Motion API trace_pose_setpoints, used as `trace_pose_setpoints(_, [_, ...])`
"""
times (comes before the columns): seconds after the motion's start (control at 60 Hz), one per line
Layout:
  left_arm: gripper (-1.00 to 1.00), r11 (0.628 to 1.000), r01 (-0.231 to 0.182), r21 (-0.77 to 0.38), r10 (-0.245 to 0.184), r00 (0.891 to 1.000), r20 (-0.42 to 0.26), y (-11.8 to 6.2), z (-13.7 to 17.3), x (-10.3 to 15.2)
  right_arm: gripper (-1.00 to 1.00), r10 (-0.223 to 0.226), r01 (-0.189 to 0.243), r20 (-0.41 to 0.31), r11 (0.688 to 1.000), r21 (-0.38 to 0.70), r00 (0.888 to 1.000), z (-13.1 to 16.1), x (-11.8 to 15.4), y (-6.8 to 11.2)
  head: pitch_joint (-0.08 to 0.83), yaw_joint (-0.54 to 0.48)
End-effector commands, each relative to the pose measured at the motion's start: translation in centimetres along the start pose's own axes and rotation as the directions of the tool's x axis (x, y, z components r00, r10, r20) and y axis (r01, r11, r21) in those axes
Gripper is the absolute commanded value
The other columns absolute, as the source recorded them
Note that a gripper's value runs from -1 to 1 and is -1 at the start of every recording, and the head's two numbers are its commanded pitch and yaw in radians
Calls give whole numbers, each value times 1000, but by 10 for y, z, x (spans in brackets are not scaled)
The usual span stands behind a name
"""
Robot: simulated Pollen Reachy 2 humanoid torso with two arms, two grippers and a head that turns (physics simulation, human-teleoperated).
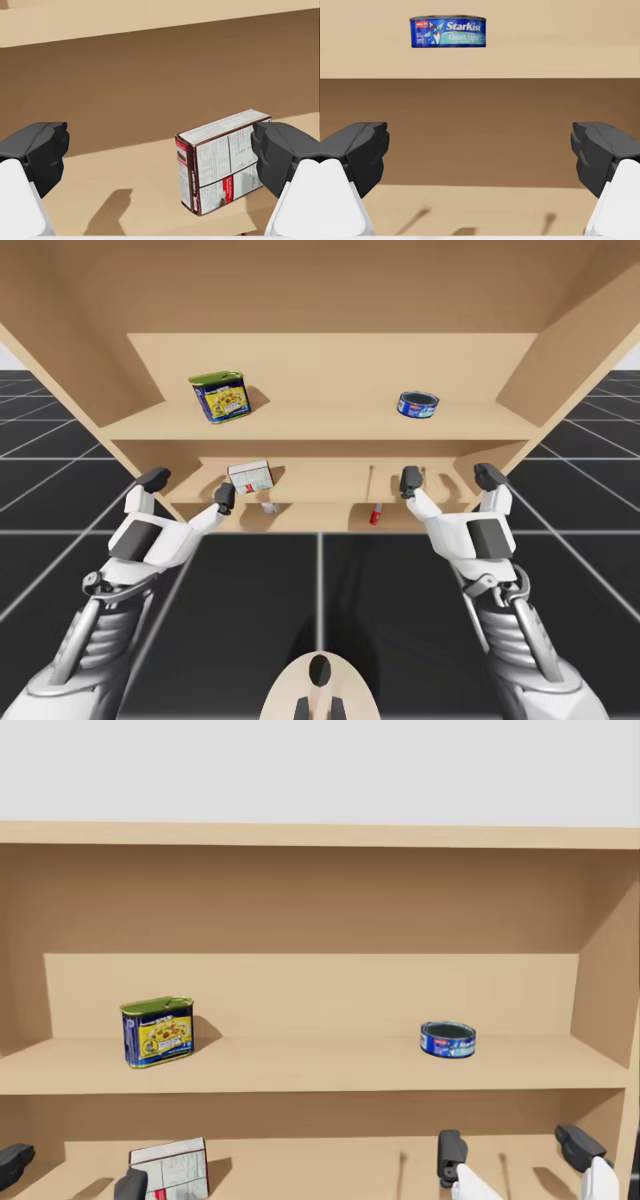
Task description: Find the gelatin box on the shelf and bring it to me.
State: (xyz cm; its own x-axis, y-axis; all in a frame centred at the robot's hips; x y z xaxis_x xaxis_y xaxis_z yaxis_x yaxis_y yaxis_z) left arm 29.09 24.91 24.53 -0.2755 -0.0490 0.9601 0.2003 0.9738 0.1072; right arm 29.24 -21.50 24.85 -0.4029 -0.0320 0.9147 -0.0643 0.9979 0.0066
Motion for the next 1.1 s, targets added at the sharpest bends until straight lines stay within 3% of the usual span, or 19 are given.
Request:
trace_pose_setpoints(0.017, [-1000, 1000, 0, -1, 0, 1000, 4, 0, 1, 0, -1000, -23, 23, -16, 999, -25, 1000, 3, 0, 6, 18, -40])
trace_pose_setpoints(0.183, [-1000, 1000, -2, -2, 2, 1000, 4, 0, 1, 0, -1000, -35, 34, -22, 999, -7, 999, 2, 2, 3, 64, -38])
trace_pose_setpoints(0.583, [-1000, 1000, -6, -20, 6, 1000, 27, -2, 5, 4, -1000, -25, 24, -44, 1000, -18, 999, -1, -4, 4, 370, -39])
trace_pose_setpoints(0.917, [-1000, 999, -22, -36, 24, 998, 57, -4, 11, 14, -1000, -18, 17, -34, 999, -31, 999, -2, -3, 3, 559, -215])
trace_pose_setpoints(1.1, [-1000, 999, -33, -38, 36, 997, 67, -2, 12, 17, -1000, -32, 30, -40, 999, -37, 999, 0, 2, 5, 593, -254])
